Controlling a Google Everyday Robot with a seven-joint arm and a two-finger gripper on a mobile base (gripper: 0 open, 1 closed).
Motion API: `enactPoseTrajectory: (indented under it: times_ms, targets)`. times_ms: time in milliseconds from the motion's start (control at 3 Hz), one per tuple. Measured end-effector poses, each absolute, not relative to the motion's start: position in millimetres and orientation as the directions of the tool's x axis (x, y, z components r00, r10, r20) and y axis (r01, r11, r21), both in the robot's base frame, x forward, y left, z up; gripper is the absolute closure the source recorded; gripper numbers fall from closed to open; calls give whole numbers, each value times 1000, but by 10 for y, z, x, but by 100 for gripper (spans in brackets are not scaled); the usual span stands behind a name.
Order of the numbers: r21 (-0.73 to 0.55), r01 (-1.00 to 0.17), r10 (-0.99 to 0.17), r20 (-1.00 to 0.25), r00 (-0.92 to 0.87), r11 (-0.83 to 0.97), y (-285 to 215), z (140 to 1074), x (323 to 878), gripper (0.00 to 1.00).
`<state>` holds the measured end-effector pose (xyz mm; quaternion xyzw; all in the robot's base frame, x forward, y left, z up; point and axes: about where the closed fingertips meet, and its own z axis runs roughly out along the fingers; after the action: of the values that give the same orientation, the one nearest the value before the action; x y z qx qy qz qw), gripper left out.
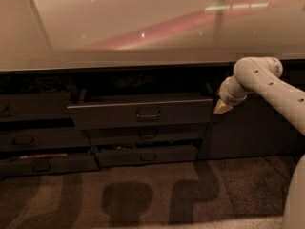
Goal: Open top drawer
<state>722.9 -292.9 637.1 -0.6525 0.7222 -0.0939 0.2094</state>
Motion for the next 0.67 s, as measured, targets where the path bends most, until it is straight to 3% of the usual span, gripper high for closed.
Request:
enactPoseTrajectory:
  times_ms: [667]
  targets:
    - [-435,-891,-983,-174,-59,131,-2981,6460,7179,100]
